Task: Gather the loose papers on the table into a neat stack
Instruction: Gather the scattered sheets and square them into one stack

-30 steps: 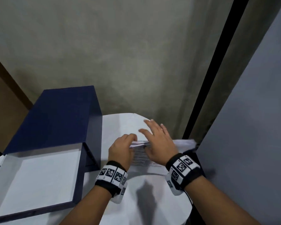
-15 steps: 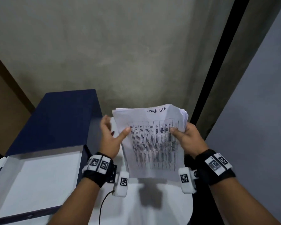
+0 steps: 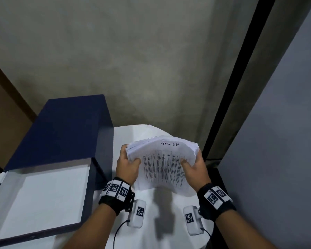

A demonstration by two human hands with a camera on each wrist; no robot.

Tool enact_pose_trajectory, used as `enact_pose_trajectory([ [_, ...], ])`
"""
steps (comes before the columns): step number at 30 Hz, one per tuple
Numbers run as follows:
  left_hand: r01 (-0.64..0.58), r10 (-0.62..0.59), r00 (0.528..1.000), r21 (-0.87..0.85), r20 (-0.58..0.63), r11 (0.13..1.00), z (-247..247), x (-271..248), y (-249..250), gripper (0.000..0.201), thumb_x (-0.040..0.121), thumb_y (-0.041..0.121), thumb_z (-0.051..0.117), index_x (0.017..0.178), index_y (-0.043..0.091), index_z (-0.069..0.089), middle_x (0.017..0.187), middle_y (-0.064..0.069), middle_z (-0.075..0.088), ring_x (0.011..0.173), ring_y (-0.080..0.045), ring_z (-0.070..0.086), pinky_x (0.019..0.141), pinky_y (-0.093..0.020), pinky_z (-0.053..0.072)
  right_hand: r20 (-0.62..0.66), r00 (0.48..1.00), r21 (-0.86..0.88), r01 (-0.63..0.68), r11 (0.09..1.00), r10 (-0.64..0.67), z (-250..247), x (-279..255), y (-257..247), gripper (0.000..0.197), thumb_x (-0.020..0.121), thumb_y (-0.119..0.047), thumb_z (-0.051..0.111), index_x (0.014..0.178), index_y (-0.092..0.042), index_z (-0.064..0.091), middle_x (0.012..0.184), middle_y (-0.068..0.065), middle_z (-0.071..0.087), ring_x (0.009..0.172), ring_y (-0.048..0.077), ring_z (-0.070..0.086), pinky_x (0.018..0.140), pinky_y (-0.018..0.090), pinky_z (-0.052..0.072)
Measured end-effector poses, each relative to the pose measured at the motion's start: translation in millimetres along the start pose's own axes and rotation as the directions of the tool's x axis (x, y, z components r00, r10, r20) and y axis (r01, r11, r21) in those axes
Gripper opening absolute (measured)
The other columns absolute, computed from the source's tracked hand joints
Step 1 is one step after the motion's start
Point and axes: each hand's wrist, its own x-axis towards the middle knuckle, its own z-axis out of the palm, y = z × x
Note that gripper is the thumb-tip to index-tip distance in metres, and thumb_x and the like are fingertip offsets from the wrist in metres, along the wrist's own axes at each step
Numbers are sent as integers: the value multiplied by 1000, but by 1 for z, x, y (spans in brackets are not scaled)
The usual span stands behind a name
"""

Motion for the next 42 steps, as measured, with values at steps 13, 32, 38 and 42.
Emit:
enact_pose_trajectory([
  [13, -206, 207, 978, -252, -22, 946, -12, 4, 18, 39, 67, 26, 65, 102, 21, 51, 95, 1, 56, 81, -13, 56, 70, -24, 49, -114, 985, 222, 152, 963, -129, 5, 7, -14, 41, 78, -28, 74, 113, -23, 53, 109, 4, 61, 95, 14, 61, 87, 39, 51],
  [32, -206, 178, 976, -281, -122, 938, -5, 17, 28, 14, 97, 14, 43, 98, 16, 58, 101, -13, 66, 96, -17, 61, 85, -29, 44, -223, 959, 185, 217, 959, -174, 25, 19, -34, 25, 85, -43, 60, 95, -21, 64, 92, -13, 64, 87, 2, 60, 84, 22, 46],
  [38, -143, 147, 989, -257, -2, 956, -12, 5, -9, 77, 59, -11, 46, 132, 10, 33, 119, -6, 54, 103, -12, 57, 83, -25, 51, -16, 970, 48, 242, 969, -242, 9, -3, 8, 71, 75, -26, 66, 137, -38, 34, 130, -3, 55, 120, 17, 57, 103, 30, 47],
  [42, 82, -83, 993, -14, -78, 997, -8, 4, -21, 43, 80, -11, 52, 122, -2, 49, 82, 3, 60, 86, -20, 65, 59, -9, 45, -83, 986, -93, 138, 986, -146, 16, -5, 17, 54, 83, -18, 56, 122, -52, 41, 118, 1, 67, 110, 21, 67, 95, 38, 54],
])
